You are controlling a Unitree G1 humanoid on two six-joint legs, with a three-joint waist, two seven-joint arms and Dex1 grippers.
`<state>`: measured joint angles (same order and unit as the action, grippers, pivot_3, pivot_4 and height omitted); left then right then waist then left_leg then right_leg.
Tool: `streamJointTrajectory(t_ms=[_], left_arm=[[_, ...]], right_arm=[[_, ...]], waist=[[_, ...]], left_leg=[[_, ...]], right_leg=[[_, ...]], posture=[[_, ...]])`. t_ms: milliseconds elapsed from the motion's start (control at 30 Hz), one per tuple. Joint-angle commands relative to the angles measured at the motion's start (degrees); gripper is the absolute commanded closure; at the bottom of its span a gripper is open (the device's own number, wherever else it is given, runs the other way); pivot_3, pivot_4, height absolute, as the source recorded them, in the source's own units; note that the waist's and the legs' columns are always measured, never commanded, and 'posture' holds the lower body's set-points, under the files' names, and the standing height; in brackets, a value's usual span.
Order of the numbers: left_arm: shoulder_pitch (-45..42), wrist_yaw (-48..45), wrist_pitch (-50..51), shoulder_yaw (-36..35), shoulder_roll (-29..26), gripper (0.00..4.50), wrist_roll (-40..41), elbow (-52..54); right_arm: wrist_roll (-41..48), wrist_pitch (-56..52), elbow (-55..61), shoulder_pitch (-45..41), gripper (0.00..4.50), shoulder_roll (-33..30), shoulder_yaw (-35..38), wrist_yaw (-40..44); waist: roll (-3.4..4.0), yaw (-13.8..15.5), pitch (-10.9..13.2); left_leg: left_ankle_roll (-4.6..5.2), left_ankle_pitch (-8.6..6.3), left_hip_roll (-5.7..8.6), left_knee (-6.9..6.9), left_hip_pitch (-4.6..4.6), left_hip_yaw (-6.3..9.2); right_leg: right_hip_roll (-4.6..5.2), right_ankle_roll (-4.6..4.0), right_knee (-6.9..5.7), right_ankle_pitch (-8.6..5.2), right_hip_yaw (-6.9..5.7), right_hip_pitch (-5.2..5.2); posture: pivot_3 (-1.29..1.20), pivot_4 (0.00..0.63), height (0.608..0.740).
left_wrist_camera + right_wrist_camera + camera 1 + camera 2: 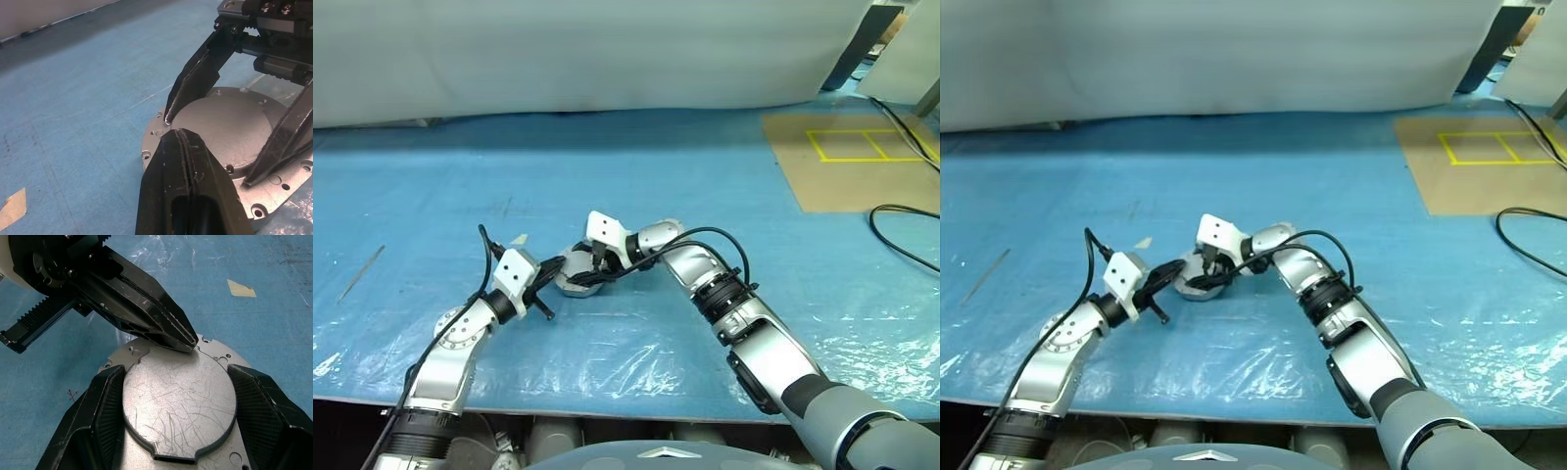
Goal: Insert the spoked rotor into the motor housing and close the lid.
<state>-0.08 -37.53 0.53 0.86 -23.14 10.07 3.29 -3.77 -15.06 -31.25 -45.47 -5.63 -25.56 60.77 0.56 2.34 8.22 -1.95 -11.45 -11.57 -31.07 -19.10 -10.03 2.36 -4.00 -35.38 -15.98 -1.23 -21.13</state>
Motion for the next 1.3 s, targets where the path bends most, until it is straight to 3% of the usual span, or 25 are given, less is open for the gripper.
streamJointTrajectory(t_ms=[33,400,433,533,800,1033,1300], left_arm=[[1.1,-4.0,4.2,4.8,-1.3,4.50,-0.5,0.3],[-3.0,-4.4,7.8,8.9,-5.2,4.50,-6.1,-3.7],[-3.1,-4.3,8.1,8.9,-5.2,4.50,-6.0,-3.7],[-2.8,-4.3,8.7,9.1,-5.2,4.50,-5.8,-3.6],[-2.0,-4.2,9.2,8.9,-4.5,4.50,-4.6,-3.4],[-1.0,-4.1,10.0,8.9,-4.9,4.50,-4.0,-2.1],[-0.6,-4.6,10.8,8.4,-5.2,4.50,-3.3,-1.3]], right_arm=[[-3.1,-2.9,-3.9,2.2,1.52,-0.8,-3.2,-0.2],[-3.1,-3.1,-4.1,1.8,1.52,-0.4,-2.1,-2.5],[-3.2,-2.7,-4.5,1.5,0.79,-0.3,-1.7,-3.3],[-2.5,-1.3,-4.1,1.3,0.04,-0.8,-1.0,-3.4],[5.9,3.8,3.4,3.5,0.04,-2.1,3.2,5.6],[9.7,1.2,5.5,3.3,0.04,-4.3,8.6,4.3],[10.3,2.9,6.6,4.7,0.04,-5.5,11.1,-0.2]], waist=[[0.01,0.0,0.0],[0.34,0.0,-0.2],[0.35,0.0,-0.2],[0.45,0.0,-0.3],[0.41,0.3,-0.2],[0.34,0.4,-0.2],[0.13,0.3,-0.1]], left_leg=[[0.00,0.00,0.00,0.00,0.00,0.00],[0.00,0.00,0.05,0.05,0.00,0.00],[0.00,0.00,0.05,0.07,0.00,0.01],[0.00,0.00,0.05,0.10,0.00,0.00],[0.01,-0.01,0.12,0.13,-0.36,0.01],[0.17,0.12,0.23,0.08,-1.05,0.09],[-0.02,0.00,0.22,0.06,-0.96,0.18]], right_leg=[[0.00,0.00,0.00,0.00,0.00,0.00],[0.04,0.38,0.04,-0.21,0.02,0.04],[0.04,0.39,0.04,-0.22,0.03,0.05],[0.03,0.39,0.05,-0.22,0.03,-0.01],[0.08,0.10,0.42,-0.04,-0.01,-0.15],[0.09,0.50,0.55,0.18,-0.17,-0.50],[0.10,0.66,0.55,0.27,-0.20,-0.46]], posture=[[0.00,0.150,0.740],[0.00,0.150,0.740],[0.00,0.150,0.740],[0.00,0.150,0.740],[0.00,0.150,0.740],[0.00,0.150,0.740],[0.00,0.150,0.740]])
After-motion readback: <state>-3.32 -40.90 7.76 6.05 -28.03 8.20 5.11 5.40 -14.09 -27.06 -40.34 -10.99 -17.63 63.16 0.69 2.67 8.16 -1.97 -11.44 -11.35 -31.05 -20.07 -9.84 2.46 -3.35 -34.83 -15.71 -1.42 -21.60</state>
